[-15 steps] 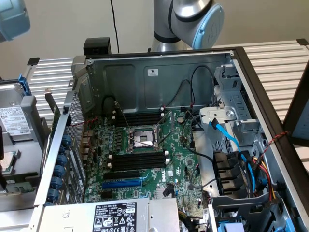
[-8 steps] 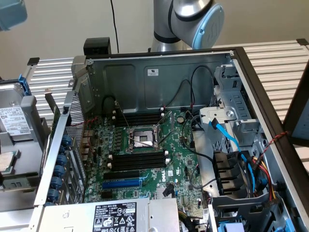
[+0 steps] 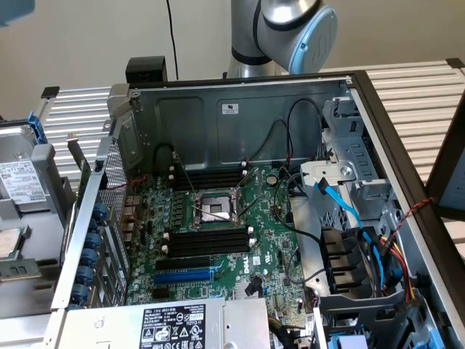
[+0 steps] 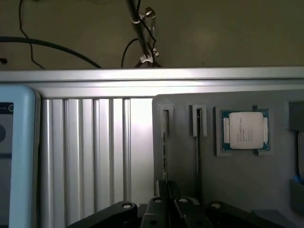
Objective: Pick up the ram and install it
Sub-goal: 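Pick up the ram and move it above insertion slot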
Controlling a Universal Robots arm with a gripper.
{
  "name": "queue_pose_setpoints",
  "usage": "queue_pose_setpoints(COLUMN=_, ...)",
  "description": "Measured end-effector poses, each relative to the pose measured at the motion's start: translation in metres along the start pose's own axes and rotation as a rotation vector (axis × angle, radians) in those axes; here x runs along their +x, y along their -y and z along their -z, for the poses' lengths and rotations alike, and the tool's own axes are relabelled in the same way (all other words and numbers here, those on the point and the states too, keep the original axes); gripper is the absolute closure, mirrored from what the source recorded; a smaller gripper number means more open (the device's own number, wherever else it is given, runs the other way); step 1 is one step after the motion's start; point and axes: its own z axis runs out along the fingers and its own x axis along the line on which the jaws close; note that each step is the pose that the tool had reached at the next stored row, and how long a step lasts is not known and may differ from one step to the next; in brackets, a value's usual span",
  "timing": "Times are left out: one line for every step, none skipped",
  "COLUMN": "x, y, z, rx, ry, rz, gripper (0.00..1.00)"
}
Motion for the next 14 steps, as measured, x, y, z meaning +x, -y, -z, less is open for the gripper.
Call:
queue_pose_setpoints(x=0.0, y=0.0, z=0.0023, rx=0.0, ry=-0.0023, rz=0.0, gripper=0.88)
queue_pose_setpoints(x=0.0, y=0.0001, z=0.0045, rx=0.0002, ry=-0.0048, rz=0.0, gripper=0.88)
queue_pose_setpoints(x=0.0, y=0.0, z=0.0067, rx=0.0001, ry=-0.0074, rz=0.0, gripper=0.88)
queue_pose_setpoints(x=0.0, y=0.0, z=0.0087, rx=0.0001, ry=-0.0101, rz=0.0, gripper=0.88)
queue_pose_setpoints(x=0.001, y=0.0001, z=0.0108, rx=0.0002, ry=-0.0128, rz=0.0, gripper=0.88)
queue_pose_setpoints(x=0.001, y=0.0001, z=0.013, rx=0.0003, ry=-0.0159, rz=0.0, gripper=0.88)
queue_pose_setpoints(x=0.001, y=0.0001, z=0.015, rx=0.0003, ry=-0.0189, rz=0.0, gripper=0.88)
queue_pose_setpoints(x=0.001, y=0.0, z=0.017, rx=0.0003, ry=-0.0219, rz=0.0, gripper=0.88)
queue_pose_setpoints(x=0.001, y=0.0001, z=0.0192, rx=0.0005, ry=-0.0251, rz=0.0, gripper=0.88)
queue_pose_setpoints(x=0.001, y=0.0001, z=0.0213, rx=0.0005, ry=-0.0281, rz=0.0, gripper=0.88)
queue_pose_setpoints(x=0.001, y=0.0001, z=0.0237, rx=0.0006, ry=-0.0309, rz=0.0, gripper=0.88)
queue_pose_setpoints(x=0.001, y=0.0, z=0.0264, rx=0.0007, ry=-0.0336, rz=0.0, gripper=0.88)
queue_pose_setpoints(x=0.0, y=0.0001, z=0.029, rx=0.0013, ry=-0.0359, rz=0.0, gripper=0.88)
queue_pose_setpoints(x=-0.001, y=0.0001, z=0.0318, rx=0.0022, ry=-0.0375, rz=0.0, gripper=0.88)
